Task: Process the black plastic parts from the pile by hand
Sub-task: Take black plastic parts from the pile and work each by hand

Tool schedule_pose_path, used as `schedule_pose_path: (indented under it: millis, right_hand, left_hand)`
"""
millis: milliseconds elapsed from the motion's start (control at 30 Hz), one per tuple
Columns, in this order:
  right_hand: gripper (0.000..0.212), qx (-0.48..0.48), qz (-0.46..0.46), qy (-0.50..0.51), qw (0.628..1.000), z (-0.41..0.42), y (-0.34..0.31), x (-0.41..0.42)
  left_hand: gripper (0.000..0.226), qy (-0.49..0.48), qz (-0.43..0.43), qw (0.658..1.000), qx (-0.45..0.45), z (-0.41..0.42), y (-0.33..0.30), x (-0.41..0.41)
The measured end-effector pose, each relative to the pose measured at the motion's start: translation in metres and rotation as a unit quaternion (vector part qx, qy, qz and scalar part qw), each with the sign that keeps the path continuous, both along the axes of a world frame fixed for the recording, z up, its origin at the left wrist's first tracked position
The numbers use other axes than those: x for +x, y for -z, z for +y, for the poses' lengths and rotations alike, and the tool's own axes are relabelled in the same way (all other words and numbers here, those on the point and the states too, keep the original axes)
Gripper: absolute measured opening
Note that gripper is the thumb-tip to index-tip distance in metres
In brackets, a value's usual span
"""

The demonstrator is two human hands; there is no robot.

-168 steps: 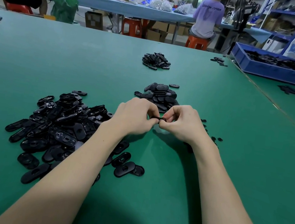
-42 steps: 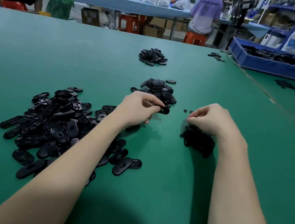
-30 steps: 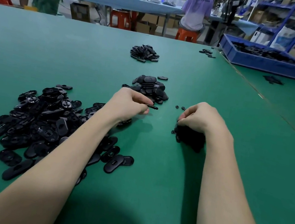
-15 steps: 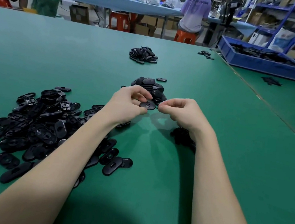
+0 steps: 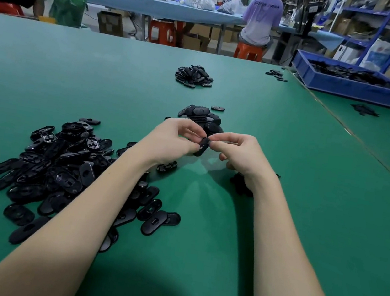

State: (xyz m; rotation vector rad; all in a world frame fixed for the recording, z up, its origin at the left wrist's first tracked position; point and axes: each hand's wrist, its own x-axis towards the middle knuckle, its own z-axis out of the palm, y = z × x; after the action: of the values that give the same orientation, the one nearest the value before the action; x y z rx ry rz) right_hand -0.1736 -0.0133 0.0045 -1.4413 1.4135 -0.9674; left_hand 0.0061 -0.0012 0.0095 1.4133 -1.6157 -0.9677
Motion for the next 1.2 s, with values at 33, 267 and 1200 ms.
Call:
schedule_pose_path:
  millis: [33, 267, 1200]
  right_hand:
    - [0.009, -0.003, -0.003, 0.000, 1.000, 0.000, 0.000, 0.000]
    - [0.009, -0.004, -0.023, -0.013, 1.000, 0.002, 0.002, 0.008]
    - [0.009, 0.044, 0.011, 0.012, 0.999, 0.004, -0.002, 0.005]
  left_hand:
    - [0.024, 0.002, 0.004, 1.000, 0.001, 0.001, 0.000, 0.001]
    - [0.036, 0.002, -0.030, 1.000, 0.002, -0.001, 0.004, 0.004]
    - [0.026, -0.034, -0.090, 0.993, -0.064, 0.005, 0.002, -0.004]
